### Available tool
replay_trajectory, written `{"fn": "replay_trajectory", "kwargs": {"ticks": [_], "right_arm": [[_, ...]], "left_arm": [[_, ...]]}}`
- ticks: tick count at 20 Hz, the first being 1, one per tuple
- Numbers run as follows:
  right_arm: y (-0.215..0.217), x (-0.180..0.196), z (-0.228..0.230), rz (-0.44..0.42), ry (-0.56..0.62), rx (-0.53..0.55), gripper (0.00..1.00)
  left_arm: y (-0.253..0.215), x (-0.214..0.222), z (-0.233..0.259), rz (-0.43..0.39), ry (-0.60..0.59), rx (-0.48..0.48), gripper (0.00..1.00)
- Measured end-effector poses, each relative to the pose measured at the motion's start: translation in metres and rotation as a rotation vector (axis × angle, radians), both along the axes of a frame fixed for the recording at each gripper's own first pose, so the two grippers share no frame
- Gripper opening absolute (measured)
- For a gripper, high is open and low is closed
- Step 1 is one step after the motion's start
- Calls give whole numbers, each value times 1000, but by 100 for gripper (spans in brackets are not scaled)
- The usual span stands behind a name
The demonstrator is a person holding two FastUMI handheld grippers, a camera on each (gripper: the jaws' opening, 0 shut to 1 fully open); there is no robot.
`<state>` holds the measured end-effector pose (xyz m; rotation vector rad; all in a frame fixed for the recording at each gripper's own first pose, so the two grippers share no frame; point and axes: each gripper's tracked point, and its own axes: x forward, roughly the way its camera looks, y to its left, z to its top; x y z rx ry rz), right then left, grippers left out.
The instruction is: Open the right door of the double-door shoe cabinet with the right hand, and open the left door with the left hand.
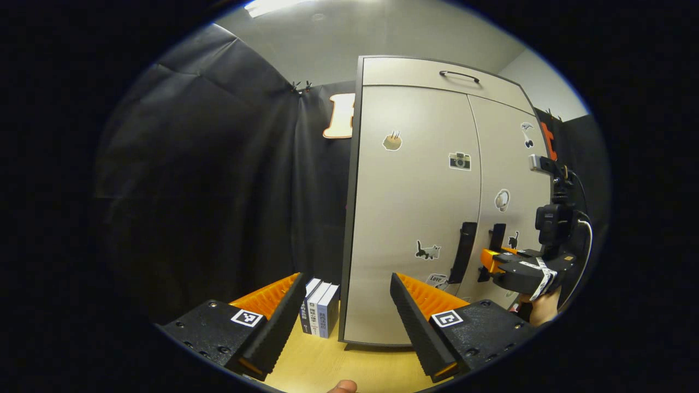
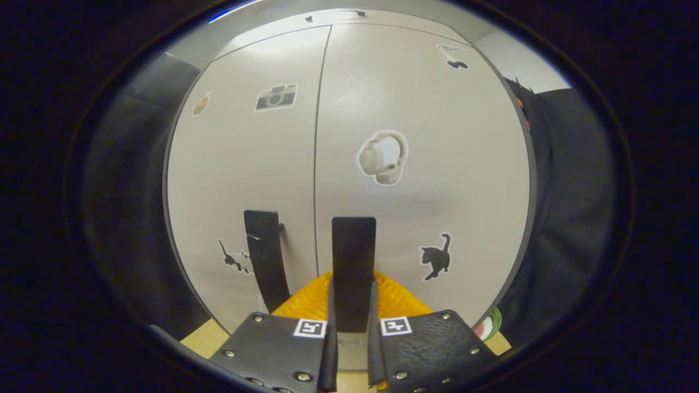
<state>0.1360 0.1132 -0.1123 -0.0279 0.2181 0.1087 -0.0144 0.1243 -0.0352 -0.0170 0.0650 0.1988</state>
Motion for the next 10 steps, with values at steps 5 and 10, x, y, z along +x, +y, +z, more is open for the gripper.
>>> {"fn": "replay_trajectory", "kwargs": {"ticks": [5, 10], "right_arm": [[-7, -24, 4, 40, 0, 18, 22], [-14, -40, 7, 91, 14, 31, 22]], "left_arm": [[-7, -5, -8, -7, 21, 2, 96], [-15, -21, -12, -21, 36, -16, 96]]}}
